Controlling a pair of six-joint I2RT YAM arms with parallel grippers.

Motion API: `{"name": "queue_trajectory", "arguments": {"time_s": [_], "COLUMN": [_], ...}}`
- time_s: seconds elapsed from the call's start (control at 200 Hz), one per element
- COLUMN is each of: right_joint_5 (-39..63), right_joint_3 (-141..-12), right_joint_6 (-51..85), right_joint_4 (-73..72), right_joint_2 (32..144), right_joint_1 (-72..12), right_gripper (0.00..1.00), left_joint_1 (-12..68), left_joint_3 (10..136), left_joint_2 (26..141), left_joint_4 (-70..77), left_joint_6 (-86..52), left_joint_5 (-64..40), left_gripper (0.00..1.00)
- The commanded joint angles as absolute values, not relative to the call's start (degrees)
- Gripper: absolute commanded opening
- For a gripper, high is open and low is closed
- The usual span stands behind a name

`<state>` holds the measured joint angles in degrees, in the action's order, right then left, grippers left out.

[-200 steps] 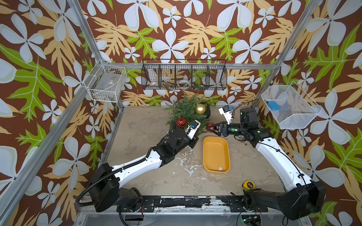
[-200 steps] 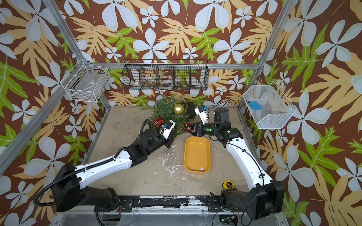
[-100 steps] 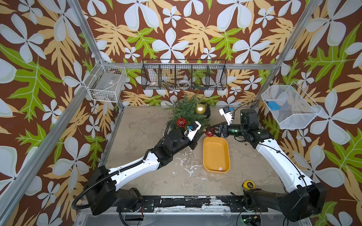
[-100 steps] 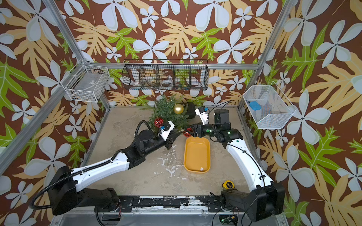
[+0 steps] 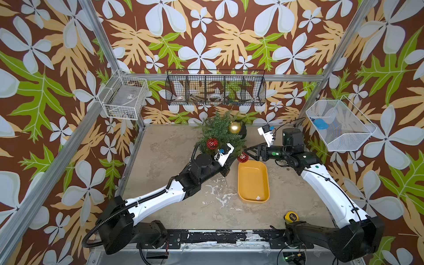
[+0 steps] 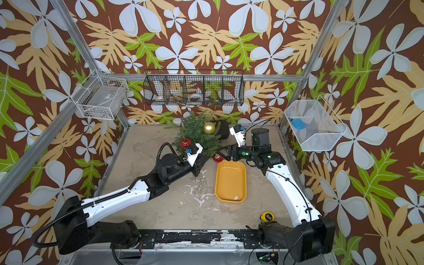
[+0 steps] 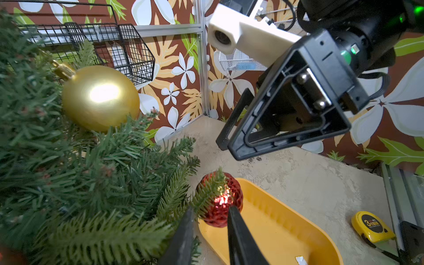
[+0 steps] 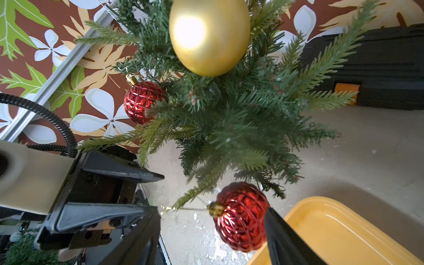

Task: Decorate the small christmas tree with ornaments
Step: Reset both arms

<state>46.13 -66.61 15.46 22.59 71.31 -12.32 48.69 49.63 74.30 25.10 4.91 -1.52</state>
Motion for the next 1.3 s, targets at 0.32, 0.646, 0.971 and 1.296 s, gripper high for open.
{"name": "queue_trajectory", "arguments": {"time_s": [0.32, 0.646, 0.971, 1.296], "right_joint_5": [2.00, -14.74, -17.34, -12.71], "right_joint_3": [-54.76, -29.43, -18.02, -10.97], "right_joint_6": [15.08, 7.91, 4.17, 3.29], "right_joint_4": [12.76, -23.65, -56.18, -69.74], "right_joint_2": [63.45, 68.51, 81.78, 84.09], "right_joint_1": [-9.54, -2.82, -3.70, -3.18], "right_gripper": [1.00, 1.00, 1.00, 1.00], "left_joint_1": [48.49, 39.07, 30.24, 10.00], "left_joint_3": [37.08, 21.88, 11.49, 3.75], "left_joint_2": [57.55, 45.03, 60.16, 71.89], "left_joint_4": [20.14, 17.83, 52.30, 74.23], "left_joint_6": [-1.32, -5.83, 5.71, 0.23], "left_joint_5": [17.51, 34.70, 44.83, 24.23], "left_gripper": [0.60, 1.00, 0.99, 1.00]}}
